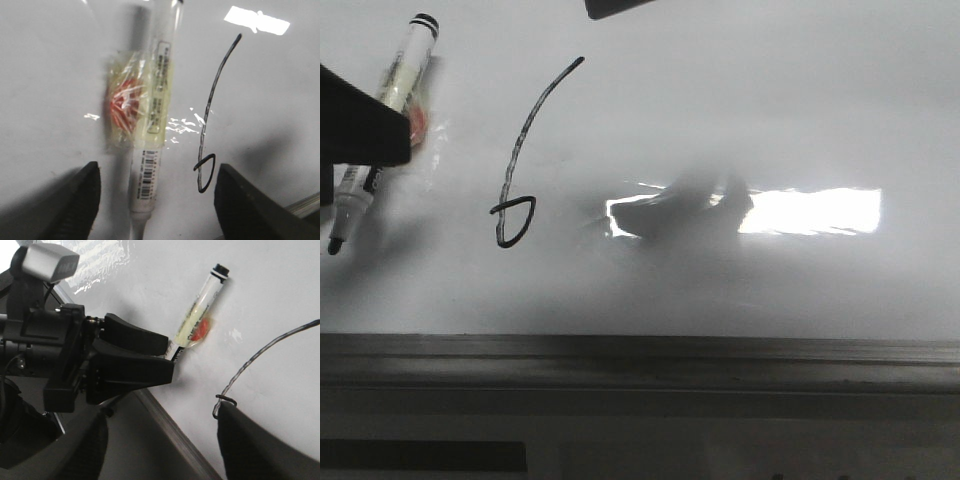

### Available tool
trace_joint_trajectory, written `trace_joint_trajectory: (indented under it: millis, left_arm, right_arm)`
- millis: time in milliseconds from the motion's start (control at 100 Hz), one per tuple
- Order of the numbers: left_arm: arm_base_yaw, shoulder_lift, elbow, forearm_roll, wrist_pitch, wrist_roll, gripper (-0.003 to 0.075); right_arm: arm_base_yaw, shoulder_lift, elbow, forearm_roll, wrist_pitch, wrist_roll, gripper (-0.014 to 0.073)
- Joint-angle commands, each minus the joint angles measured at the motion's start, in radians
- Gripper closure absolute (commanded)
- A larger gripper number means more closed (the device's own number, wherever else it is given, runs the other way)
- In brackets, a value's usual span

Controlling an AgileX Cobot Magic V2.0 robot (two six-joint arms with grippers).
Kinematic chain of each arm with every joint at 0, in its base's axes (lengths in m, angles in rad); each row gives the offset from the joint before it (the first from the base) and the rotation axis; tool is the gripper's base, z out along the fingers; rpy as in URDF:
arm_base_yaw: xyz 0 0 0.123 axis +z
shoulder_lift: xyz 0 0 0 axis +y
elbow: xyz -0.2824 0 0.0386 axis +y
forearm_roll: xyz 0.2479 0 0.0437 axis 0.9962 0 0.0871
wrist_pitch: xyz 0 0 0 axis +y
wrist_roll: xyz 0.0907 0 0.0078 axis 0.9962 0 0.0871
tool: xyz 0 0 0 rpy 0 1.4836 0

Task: Write number 6 on whiteboard

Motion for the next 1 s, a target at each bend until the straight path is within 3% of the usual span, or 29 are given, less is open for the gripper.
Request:
trace_joint_trajectory:
  millis: [0,70,120,180,240,360,510,680,990]
  left_arm:
    - [0.003,-0.040,-0.023,0.034,-0.049,-0.001,0.0268]
    - [0.003,-0.073,-0.023,0.048,-0.034,-0.001,0.0268]
    - [0.003,-0.103,-0.023,0.068,-0.019,-0.001,0.0273]
    - [0.003,-0.145,-0.023,0.110,0.018,-0.001,0.0314]
    - [0.003,-0.189,-0.023,0.126,0.049,-0.001,0.0428]
    - [0.003,-0.300,-0.023,0.140,0.066,0.001,0.0741]
    - [0.003,-0.466,-0.012,0.245,0.068,0.004,0.0741]
    - [0.003,-0.670,0.045,0.267,0.107,0.070,0.0740]
    - [0.003,-0.887,0.119,0.258,0.179,0.076,0.0741]
  right_arm:
    - [-0.007,-0.029,-0.035,0.000,-0.060,-0.013,0.0177]
    - [-0.007,-0.037,-0.035,-0.011,-0.042,-0.013,0.0221]
    - [-0.007,-0.052,-0.035,-0.030,-0.035,-0.013,0.0312]
    - [-0.007,-0.072,-0.031,-0.038,-0.033,-0.013,0.0501]
    - [-0.007,-0.099,-0.029,-0.054,-0.036,-0.011,0.0663]
    - [-0.002,-0.165,-0.003,-0.125,-0.080,-0.011,0.0653]
    - [0.010,-0.292,0.121,-0.239,-0.209,-0.011,0.0653]
    - [0.014,-0.497,0.330,-0.288,-0.355,-0.013,0.0653]
    - [0.014,-0.784,0.573,-0.305,-0.377,-0.013,0.0659]
